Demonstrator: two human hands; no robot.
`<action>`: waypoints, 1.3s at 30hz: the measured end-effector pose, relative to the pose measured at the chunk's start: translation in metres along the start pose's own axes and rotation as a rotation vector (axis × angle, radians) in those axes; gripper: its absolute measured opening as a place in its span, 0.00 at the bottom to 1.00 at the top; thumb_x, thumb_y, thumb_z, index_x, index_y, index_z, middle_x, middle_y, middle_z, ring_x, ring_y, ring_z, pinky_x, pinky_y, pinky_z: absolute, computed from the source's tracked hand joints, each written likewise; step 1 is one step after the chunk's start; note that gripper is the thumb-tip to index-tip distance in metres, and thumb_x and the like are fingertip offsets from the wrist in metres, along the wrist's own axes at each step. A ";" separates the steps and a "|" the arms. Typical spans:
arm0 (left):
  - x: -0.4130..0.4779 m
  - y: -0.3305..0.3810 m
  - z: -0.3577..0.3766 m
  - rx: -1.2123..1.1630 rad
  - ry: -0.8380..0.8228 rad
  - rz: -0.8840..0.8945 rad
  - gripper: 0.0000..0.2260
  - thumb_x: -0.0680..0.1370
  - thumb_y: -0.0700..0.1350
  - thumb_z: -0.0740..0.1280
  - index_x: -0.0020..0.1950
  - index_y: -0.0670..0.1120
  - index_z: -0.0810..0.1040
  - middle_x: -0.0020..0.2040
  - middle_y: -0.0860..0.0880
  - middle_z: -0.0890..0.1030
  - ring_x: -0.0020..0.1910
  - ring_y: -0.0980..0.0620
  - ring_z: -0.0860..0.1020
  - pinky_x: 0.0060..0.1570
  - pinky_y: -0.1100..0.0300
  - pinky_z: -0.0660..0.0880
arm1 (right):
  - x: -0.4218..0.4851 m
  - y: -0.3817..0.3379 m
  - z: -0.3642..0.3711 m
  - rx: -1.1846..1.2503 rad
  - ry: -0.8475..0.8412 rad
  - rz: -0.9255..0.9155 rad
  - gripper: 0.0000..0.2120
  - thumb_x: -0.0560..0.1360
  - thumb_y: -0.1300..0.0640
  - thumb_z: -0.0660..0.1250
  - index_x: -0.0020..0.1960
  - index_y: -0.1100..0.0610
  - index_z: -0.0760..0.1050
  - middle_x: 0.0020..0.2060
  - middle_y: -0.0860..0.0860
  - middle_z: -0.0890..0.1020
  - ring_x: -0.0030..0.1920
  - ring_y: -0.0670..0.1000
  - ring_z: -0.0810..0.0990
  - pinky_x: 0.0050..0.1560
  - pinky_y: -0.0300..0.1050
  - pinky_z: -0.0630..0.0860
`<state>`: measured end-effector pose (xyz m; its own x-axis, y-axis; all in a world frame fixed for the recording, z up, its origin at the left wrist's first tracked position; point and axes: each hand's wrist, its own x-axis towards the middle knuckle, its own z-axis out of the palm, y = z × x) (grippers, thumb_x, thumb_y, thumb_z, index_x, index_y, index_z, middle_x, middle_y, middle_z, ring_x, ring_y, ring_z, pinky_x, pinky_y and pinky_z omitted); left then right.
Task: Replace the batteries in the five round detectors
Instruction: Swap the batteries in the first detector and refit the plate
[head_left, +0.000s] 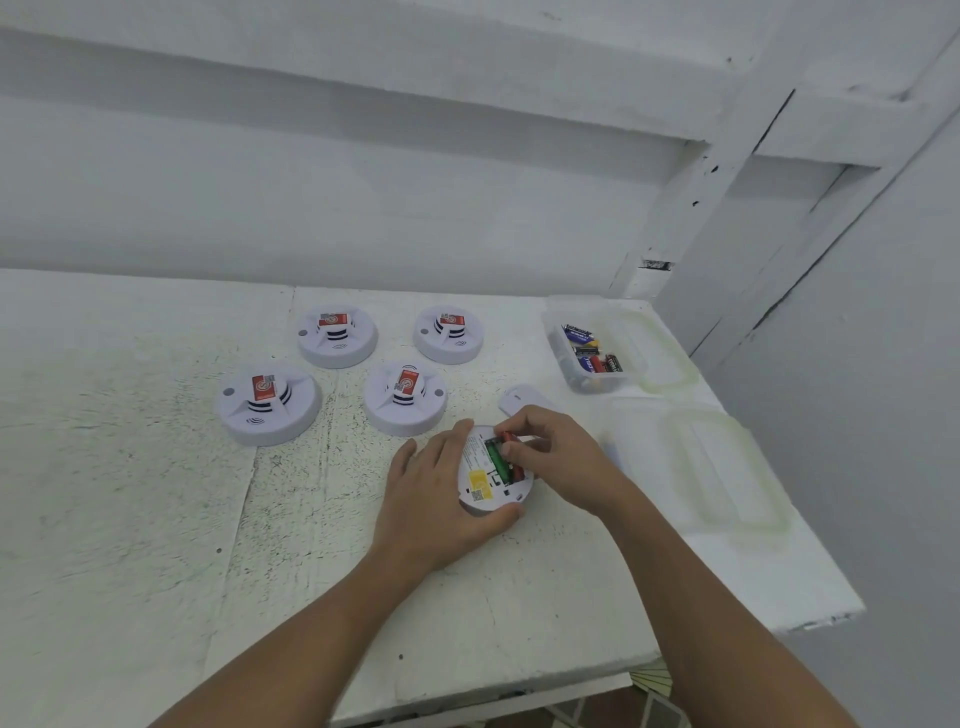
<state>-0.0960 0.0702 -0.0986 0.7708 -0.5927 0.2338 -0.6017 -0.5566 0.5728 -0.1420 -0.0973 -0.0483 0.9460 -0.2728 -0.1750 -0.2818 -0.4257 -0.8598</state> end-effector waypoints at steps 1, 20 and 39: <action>0.000 0.000 0.001 0.006 -0.005 -0.007 0.45 0.65 0.75 0.57 0.74 0.49 0.60 0.68 0.54 0.71 0.66 0.55 0.69 0.70 0.48 0.60 | 0.000 0.000 0.000 0.001 0.003 0.004 0.05 0.76 0.60 0.67 0.51 0.56 0.78 0.48 0.48 0.83 0.47 0.47 0.83 0.49 0.45 0.81; -0.002 -0.001 0.005 -0.007 0.016 -0.029 0.46 0.65 0.74 0.56 0.75 0.49 0.57 0.70 0.54 0.68 0.68 0.55 0.66 0.73 0.49 0.56 | -0.006 0.007 0.009 0.148 0.073 0.003 0.06 0.76 0.64 0.67 0.50 0.55 0.78 0.51 0.51 0.79 0.49 0.51 0.81 0.46 0.39 0.80; -0.002 0.001 0.000 -0.019 0.162 0.154 0.41 0.66 0.65 0.68 0.69 0.40 0.67 0.61 0.47 0.75 0.60 0.50 0.70 0.58 0.46 0.74 | 0.000 -0.005 0.007 0.341 -0.082 0.208 0.11 0.77 0.56 0.66 0.57 0.60 0.79 0.49 0.59 0.84 0.50 0.57 0.83 0.52 0.49 0.80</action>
<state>-0.0986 0.0706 -0.0984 0.6945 -0.5677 0.4419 -0.7121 -0.4548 0.5349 -0.1396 -0.0892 -0.0475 0.8878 -0.2477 -0.3879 -0.4124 -0.0539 -0.9094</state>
